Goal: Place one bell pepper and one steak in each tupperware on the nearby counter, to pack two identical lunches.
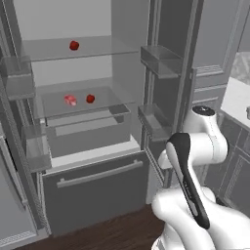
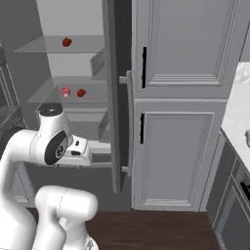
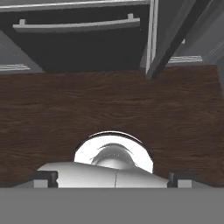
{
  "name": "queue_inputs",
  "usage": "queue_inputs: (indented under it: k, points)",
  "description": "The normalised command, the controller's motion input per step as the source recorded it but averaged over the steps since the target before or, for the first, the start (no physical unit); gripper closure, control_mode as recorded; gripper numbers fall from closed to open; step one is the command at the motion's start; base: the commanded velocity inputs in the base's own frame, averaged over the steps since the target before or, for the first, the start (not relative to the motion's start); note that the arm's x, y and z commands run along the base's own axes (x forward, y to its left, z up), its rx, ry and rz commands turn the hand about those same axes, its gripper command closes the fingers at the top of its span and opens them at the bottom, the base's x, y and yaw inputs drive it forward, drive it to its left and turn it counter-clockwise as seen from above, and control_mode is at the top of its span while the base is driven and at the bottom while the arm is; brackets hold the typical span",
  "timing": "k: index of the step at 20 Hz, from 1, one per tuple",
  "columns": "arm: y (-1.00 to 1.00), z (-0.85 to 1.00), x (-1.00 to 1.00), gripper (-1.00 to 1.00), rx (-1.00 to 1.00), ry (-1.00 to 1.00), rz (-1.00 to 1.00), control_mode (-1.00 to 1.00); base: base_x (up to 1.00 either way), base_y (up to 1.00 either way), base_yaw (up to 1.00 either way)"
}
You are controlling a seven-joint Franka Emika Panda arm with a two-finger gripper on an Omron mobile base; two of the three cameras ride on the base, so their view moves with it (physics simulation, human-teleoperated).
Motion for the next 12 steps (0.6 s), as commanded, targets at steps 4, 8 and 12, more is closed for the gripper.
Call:
queue_inputs:
  k: [4, 8, 12]
  points:
    - [0.0, 0.0, 0.0, -1.0, 0.0, 0.0, 0.0, 1.0, 0.25, 0.3, 0.21]
    - [0.0, 0.0, 0.0, -1.0, 0.0, 0.0, 0.0, 1.0, 0.28, 0.57, 0.04]
    - [0.0, 0.0, 0.0, -1.0, 0.0, 0.0, 0.0, 1.0, 0.41, 0.52, 0.0]
